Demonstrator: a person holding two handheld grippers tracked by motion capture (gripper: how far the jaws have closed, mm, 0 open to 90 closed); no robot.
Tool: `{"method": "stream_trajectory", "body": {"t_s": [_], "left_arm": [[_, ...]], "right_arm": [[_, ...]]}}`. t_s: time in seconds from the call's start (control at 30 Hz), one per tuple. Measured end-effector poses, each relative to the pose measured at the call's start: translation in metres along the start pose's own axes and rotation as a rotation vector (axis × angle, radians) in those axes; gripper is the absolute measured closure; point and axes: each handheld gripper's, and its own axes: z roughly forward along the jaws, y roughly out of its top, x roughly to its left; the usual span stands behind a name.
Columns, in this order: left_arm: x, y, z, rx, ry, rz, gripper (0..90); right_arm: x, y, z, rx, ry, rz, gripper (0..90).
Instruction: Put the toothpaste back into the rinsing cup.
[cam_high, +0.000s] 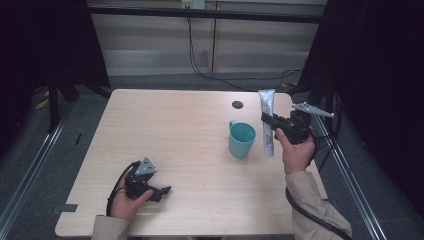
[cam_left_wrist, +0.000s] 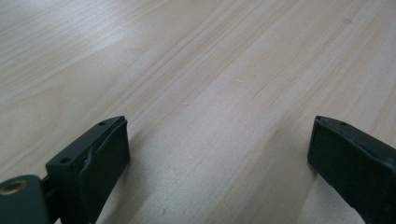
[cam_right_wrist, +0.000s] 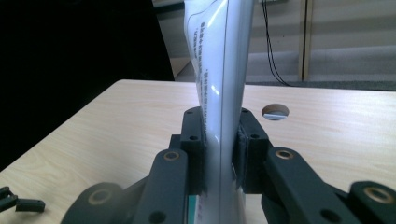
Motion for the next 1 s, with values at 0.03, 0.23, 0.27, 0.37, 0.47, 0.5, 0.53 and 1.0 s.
{"method": "stream_trajectory", "body": {"t_s": [0.03, 0.23, 0.27, 0.37, 0.47, 0.5, 0.53, 1.0], "left_arm": [[0.0, 0.0, 0.0, 0.0, 0.0, 0.0, 5.3], [0.0, 0.0, 0.0, 0.0, 0.0, 0.0, 5.3], [0.0, 0.0, 0.0, 0.0, 0.0, 0.0, 5.3], [0.0, 0.0, 0.0, 0.0, -0.001, 0.0, 5.3], [0.0, 0.0, 0.0, 0.0, -0.001, 0.0, 5.3], [0.0, 0.0, 0.0, 0.0, 0.0, 0.0, 5.3], [0.0, 0.0, 0.0, 0.0, -0.001, -0.001, 5.3], [0.0, 0.0, 0.0, 0.0, -0.001, 0.0, 5.3]], "right_arm": [[0.0, 0.001, 0.0, -0.007, 0.001, 0.0, 76.1], [0.001, 0.007, 0.002, -0.012, 0.007, -0.001, 76.1], [0.001, 0.008, 0.003, -0.015, 0.005, 0.002, 76.1], [-0.001, 0.008, 0.005, -0.022, 0.014, 0.022, 76.1], [-0.003, 0.007, 0.008, -0.012, 0.018, 0.029, 76.1], [-0.003, 0.006, 0.009, -0.013, 0.018, 0.025, 76.1], [-0.003, 0.006, 0.01, -0.013, 0.018, 0.023, 76.1], [0.0, 0.014, 0.021, -0.054, 0.047, 0.019, 76.1]]}}
